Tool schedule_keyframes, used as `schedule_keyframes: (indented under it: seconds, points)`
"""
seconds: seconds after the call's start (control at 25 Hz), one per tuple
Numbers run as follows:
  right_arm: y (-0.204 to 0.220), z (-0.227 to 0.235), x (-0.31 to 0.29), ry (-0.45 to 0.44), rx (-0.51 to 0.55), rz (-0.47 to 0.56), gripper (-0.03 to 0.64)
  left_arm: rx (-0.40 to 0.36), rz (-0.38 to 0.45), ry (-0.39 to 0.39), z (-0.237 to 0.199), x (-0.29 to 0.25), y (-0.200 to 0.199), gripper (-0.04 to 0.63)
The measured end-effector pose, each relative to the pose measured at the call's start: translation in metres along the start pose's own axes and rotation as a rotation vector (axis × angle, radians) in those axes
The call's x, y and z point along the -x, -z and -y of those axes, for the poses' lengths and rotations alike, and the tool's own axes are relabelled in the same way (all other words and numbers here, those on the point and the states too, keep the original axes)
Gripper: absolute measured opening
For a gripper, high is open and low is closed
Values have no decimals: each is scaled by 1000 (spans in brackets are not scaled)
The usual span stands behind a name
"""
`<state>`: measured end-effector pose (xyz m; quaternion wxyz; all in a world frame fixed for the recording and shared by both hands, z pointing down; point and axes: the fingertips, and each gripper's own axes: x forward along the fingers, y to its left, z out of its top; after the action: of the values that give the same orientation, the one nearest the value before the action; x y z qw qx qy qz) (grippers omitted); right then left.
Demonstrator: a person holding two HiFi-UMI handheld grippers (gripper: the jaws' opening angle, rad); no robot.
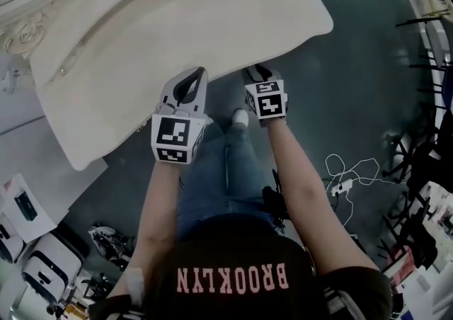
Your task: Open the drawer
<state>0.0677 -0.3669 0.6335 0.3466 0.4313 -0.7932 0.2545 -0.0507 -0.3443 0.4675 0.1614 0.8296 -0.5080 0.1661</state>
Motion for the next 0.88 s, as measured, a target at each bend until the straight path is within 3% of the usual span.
schedule_keyframes:
  seconds: [0.24,0.88]
  points:
    - [1,-1,-18,-4,43,-51,120,1,-5,-21,-8,3,4,5]
    - [3,-1,-14,116,-9,-44,110,-4,6,54,-23,29,20,5]
